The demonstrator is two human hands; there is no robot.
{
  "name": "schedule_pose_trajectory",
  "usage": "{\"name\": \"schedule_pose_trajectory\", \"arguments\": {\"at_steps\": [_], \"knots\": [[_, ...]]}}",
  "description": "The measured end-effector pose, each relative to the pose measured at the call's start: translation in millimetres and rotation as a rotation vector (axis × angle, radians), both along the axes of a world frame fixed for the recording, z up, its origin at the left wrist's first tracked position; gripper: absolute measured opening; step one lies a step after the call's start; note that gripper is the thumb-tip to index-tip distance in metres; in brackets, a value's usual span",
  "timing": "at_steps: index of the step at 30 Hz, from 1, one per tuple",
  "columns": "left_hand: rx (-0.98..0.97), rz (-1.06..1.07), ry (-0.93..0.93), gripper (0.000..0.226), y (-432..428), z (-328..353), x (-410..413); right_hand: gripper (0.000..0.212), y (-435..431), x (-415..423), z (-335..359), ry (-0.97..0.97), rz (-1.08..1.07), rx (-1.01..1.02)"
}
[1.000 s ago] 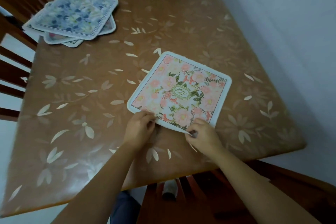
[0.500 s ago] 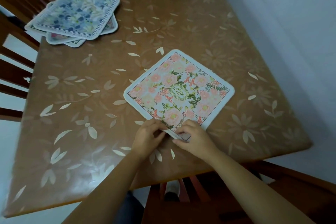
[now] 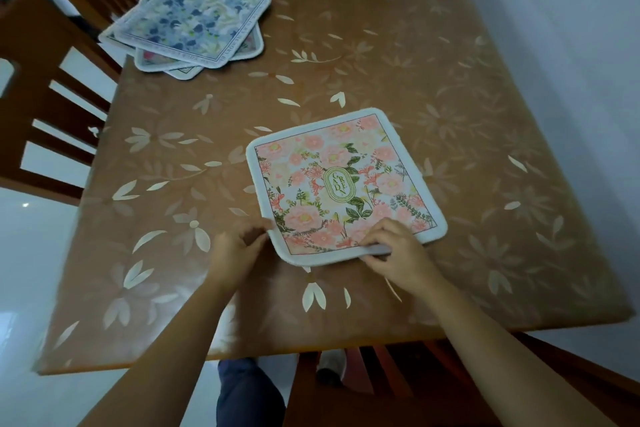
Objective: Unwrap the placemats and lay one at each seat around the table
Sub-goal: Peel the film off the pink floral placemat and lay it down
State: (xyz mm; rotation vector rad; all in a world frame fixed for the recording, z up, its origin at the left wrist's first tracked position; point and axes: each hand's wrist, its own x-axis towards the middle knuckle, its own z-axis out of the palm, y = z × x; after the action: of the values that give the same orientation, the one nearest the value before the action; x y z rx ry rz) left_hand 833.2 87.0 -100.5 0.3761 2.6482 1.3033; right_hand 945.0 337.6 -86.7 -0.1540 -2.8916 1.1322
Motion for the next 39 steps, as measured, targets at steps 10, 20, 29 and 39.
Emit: {"name": "schedule_pose_trajectory", "arguments": {"at_steps": [10, 20, 29, 39], "knots": [[-0.037, -0.285, 0.126, 0.019, 18, 22, 54, 0.012, -11, 7, -6, 0.04, -0.03, 0.031], [-0.141, -0.326, 0.181, 0.012, 14, 5, 74, 0.014, -21, 26, -10, 0.06, 0.09, 0.157], [-0.244, -0.353, 0.27, 0.018, 16, -6, 80, 0.019, 28, 41, -7, 0.023, 0.024, 0.303], [-0.256, -0.419, 0.386, 0.013, 22, -5, 81, 0.012, 36, 42, 3, 0.023, 0.057, 0.269]]}}
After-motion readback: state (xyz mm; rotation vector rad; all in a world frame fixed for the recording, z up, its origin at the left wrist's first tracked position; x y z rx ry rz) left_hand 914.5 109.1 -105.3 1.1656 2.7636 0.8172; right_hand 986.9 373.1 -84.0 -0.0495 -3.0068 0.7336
